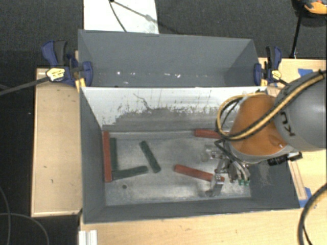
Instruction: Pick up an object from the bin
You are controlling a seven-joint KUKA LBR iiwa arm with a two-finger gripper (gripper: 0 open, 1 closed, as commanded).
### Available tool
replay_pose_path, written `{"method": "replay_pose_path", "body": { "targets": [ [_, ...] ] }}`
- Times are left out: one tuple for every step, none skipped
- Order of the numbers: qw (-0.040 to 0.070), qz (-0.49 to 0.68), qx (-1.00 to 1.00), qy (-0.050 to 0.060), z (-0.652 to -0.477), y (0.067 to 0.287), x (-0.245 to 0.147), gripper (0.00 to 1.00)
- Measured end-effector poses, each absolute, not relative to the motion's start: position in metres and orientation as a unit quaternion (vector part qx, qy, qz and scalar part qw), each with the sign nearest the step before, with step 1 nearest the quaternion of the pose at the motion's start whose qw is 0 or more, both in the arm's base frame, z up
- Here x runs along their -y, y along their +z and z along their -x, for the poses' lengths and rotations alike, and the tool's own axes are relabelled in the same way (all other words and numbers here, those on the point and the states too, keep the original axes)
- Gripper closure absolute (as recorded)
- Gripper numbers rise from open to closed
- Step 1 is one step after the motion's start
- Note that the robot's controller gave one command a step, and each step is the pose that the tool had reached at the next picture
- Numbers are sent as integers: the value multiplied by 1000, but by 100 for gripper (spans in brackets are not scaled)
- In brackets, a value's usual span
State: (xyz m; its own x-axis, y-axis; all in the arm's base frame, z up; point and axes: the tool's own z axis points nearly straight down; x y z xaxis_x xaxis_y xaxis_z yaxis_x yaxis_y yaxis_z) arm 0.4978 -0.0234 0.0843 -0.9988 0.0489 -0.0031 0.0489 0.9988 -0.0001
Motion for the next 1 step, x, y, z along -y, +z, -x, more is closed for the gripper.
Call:
{"method": "replay_pose_path", "body": {
  "targets": [
    [0,-42,-999,0,-507,105,25,0]
  ]
}}
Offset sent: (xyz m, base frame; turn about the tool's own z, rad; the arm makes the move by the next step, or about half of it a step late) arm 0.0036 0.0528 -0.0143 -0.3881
